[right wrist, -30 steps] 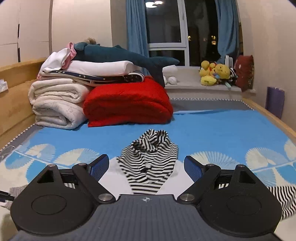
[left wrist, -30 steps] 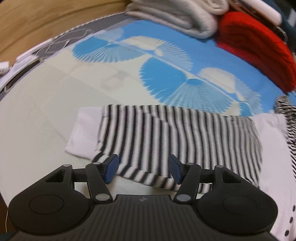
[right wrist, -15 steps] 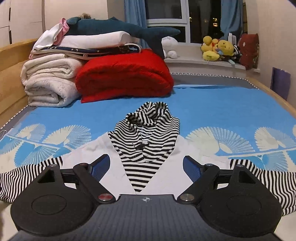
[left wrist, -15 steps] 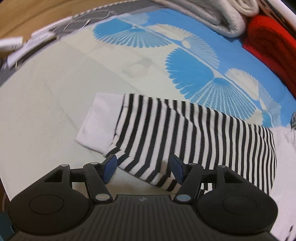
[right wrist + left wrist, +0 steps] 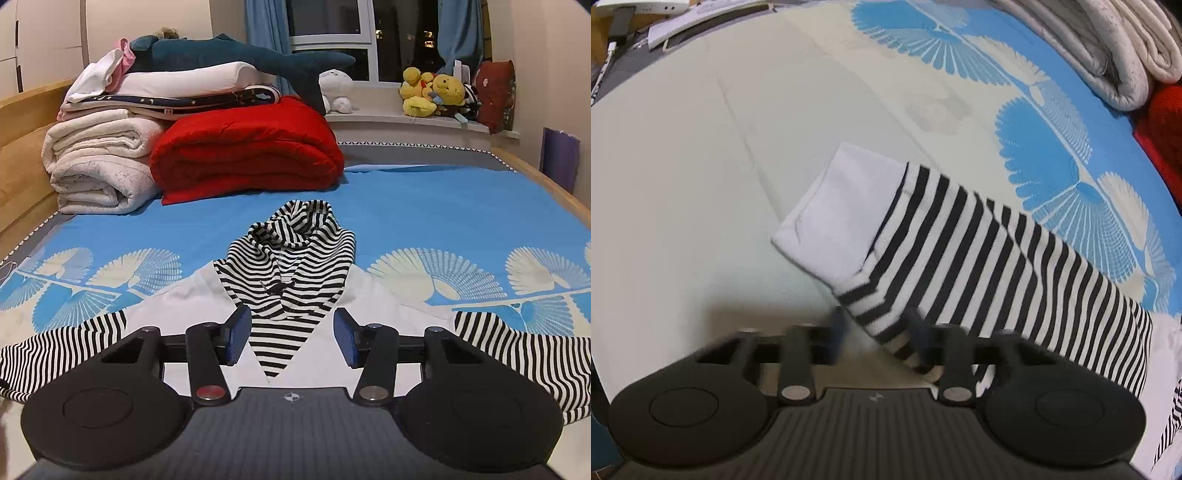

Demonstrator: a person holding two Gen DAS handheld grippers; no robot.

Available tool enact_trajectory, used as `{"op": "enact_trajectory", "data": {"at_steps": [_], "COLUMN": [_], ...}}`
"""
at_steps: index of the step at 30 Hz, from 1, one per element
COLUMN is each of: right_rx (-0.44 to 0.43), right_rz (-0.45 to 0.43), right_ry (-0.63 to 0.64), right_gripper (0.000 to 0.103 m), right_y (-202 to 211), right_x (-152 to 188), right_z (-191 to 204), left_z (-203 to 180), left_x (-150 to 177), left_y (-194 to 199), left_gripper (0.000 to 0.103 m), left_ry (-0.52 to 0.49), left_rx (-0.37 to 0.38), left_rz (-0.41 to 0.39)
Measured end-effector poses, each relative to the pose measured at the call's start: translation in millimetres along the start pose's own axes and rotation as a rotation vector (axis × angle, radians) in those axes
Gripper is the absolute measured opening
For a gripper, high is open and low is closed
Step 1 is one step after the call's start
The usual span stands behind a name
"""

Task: Fold small clothes
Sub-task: 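Grasp the striped sleeve cuff with the left gripper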

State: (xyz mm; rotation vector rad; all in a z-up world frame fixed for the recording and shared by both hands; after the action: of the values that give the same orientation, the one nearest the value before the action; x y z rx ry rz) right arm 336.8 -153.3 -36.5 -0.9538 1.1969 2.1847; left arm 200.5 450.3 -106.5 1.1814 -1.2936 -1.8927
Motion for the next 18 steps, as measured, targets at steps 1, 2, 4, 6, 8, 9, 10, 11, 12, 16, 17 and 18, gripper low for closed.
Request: {"op": "enact_trajectory", "data": {"at_steps": [1,2,4,6,8,9,10,11,12,16,17,18], "right_rx": [0.001,0.002,0.007,0.014,0.024,0.024,0.028,0.036,0.045,0.049,0.048,0.045], "right_rz": [0.000,0.000,0.004,0.011,0.022,0.028,0.037,0.048,0.064,0.133,0.149,0.162], "right_ry": [-0.002,-0.003,-0.010,-0.012,-0.021,-0.026,-0.029,-0.029,-0.033,-0.106,-0.138,-0.176], "right_gripper": [0.051,0.051,0.047,0.042,0.037,0.033,0.032,0.032,0.032,0.032,0.032,0.032], "right_y": [0.8,1.3,1.7,0.6,-1.0,-2.0,-3.0,-4.3,-6.1,-14.7,-17.2,-19.6], "right_x": [0.4,1.1,1.5,2.2,3.4,4.2,5.6,7.7,10.0,25.3,29.6,33.6], "right_z": [-1.4,-2.8,-6.5,-10.3,-14.7,-17.0,-19.4,-21.7,-24.6,-39.3,-43.9,-49.0], "left_z": [-3.2,-6.6,-21.4,-45.9,-79.8,-99.9,-119.3,-138.0,-157.2,-226.9,-241.6,-254.2], "left_x": [-2.4,-4.4,-7.3,-5.8,1.7,9.4,19.5,32.3,47.9,124.7,147.1,169.5], "left_y": [3.4,10.0,31.1,66.2,109.4,132.9,153.7,173.0,192.0,263.0,277.8,290.2], "left_gripper": [0.003,0.002,0.001,0.001,0.001,0.001,0.001,0.001,0.001,0.001,0.001,0.004], "left_ry": [-0.016,-0.043,-0.092,-0.124,-0.179,-0.227,-0.278,-0.330,-0.377,-0.554,-0.612,-0.676], "left_rx": [-0.016,-0.046,-0.092,-0.057,0.031,0.082,0.132,0.190,0.266,0.616,0.695,0.779], "left_rz": [-0.023,-0.061,-0.150,-0.236,-0.327,-0.378,-0.414,-0.435,-0.442,-0.406,-0.377,-0.331]}}
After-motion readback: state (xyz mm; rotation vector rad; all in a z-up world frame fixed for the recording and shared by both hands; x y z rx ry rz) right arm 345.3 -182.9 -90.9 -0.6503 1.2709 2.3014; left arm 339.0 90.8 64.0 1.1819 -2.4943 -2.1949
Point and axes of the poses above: each gripper's, at about its wrist camera, not at the fingertips, and y roughly against the way its jaws point, z to its left, x to its underside, the point moved 8 cm from there along -y, roughly the way its jaws point, and after that the axes turned 15 degrees about -x, right-handed, at the moved point
